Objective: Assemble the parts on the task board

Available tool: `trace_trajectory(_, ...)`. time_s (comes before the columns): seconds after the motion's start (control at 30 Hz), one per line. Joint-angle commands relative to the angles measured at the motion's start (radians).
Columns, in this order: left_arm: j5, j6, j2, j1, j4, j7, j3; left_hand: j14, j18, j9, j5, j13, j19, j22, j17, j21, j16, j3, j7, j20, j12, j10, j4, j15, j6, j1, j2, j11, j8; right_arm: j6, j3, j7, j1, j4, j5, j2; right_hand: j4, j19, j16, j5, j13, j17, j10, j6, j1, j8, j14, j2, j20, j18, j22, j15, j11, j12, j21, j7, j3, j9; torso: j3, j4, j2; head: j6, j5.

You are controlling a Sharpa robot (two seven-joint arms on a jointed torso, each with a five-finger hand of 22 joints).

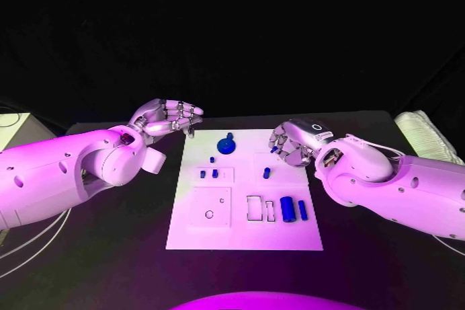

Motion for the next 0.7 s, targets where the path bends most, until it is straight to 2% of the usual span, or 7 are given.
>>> trace_trajectory(0.03, 0.009, 0.01, 0.004, 0.001, 0.002, 0.004, 0.001, -0.004, 0.013, -0.001, 0.001, -0.001, 0.004, -0.001, -0.002, -0.004, -0.004, -0.003, 0.001, -0.002, -0.004, -0.007, -0.005, 0.0, -0.005, 0.006, 0.001, -0.001, -0.002, -0.021, 0.0, 0.027, -0.008, 0.038, 0.034, 0.009, -0.007, 0.066, -0.004, 0.001, 0.0, 0.028, 0.032, 0.006, -0.005, 0.002, 0.056, 0.006, -0.009, 0.001, 0.208, -0.01, -0.024, 0.003, 0.001, 0.002, 0.0, 0.001, -0.0001, 0.0008, 0.0, -0.001, 0.011)
trace_trajectory(0.23, 0.01, 0.01, 0.009, 0.001, 0.004, 0.003, 0.001, -0.004, 0.013, -0.002, 0.001, -0.002, 0.004, -0.001, -0.002, -0.005, -0.005, -0.003, 0.002, -0.001, -0.004, -0.008, -0.005, 0.0, -0.006, 0.006, 0.001, -0.001, -0.002, -0.02, -0.004, 0.03, -0.028, 0.067, 0.012, 0.054, -0.009, 0.066, -0.004, 0.002, 0.0, 0.027, 0.033, 0.006, -0.005, 0.002, 0.056, 0.007, -0.009, 0.001, 0.208, -0.01, -0.024, 0.002, 0.0, 0.002, 0.001, 0.001, -0.0012, 0.0034, 0.0, -0.005, 0.031)
trace_trajectory(0.4, 0.011, 0.011, 0.016, 0.001, 0.005, 0.002, 0.001, -0.004, 0.013, -0.002, 0.001, -0.002, 0.004, -0.001, -0.002, -0.005, -0.005, -0.003, 0.002, -0.001, -0.005, -0.008, -0.005, 0.0, -0.006, 0.006, 0.001, -0.001, -0.002, -0.006, -0.011, 0.033, -0.054, 0.06, 0.002, 0.109, -0.009, 0.065, -0.004, 0.003, 0.0, 0.027, 0.033, 0.006, -0.005, 0.002, 0.056, 0.007, -0.009, 0.001, 0.208, -0.01, -0.024, 0.002, -0.001, 0.002, 0.002, 0.002, -0.0022, 0.0057, 0.001, -0.013, 0.051)
trace_trajectory(0.53, 0.012, 0.012, 0.022, 0.001, 0.007, -0.001, 0.001, -0.005, 0.013, -0.002, 0.002, -0.002, 0.005, -0.002, -0.002, -0.006, -0.005, -0.004, 0.002, -0.001, -0.005, -0.01, -0.005, 0.001, -0.006, 0.007, 0.001, 0.0, -0.003, 0.013, -0.017, 0.037, -0.082, 0.048, 0.002, 0.152, -0.01, 0.065, -0.004, 0.003, 0.0, 0.027, 0.033, 0.006, -0.005, 0.002, 0.056, 0.007, -0.009, 0.001, 0.207, -0.01, -0.024, 0.001, -0.003, 0.003, 0.002, 0.002, -0.0031, 0.0045, 0.002, -0.019, 0.075)
trace_trajectory(0.7, 0.012, 0.012, 0.028, 0.001, 0.009, -0.003, 0.001, -0.005, 0.013, -0.002, 0.002, -0.002, 0.005, -0.002, -0.002, -0.006, -0.005, -0.004, 0.002, -0.001, -0.005, -0.01, -0.005, 0.001, -0.006, 0.007, 0.001, 0.0, -0.003, 0.03, -0.022, 0.04, -0.104, 0.038, 0.003, 0.184, -0.011, 0.064, -0.006, 0.003, 0.0, 0.024, 0.033, 0.005, -0.005, 0.001, 0.055, 0.007, -0.01, 0.002, 0.206, -0.01, -0.023, 0.0, -0.007, 0.003, 0.003, 0.002, -0.0027, 0.0047, 0.002, -0.027, 0.084)
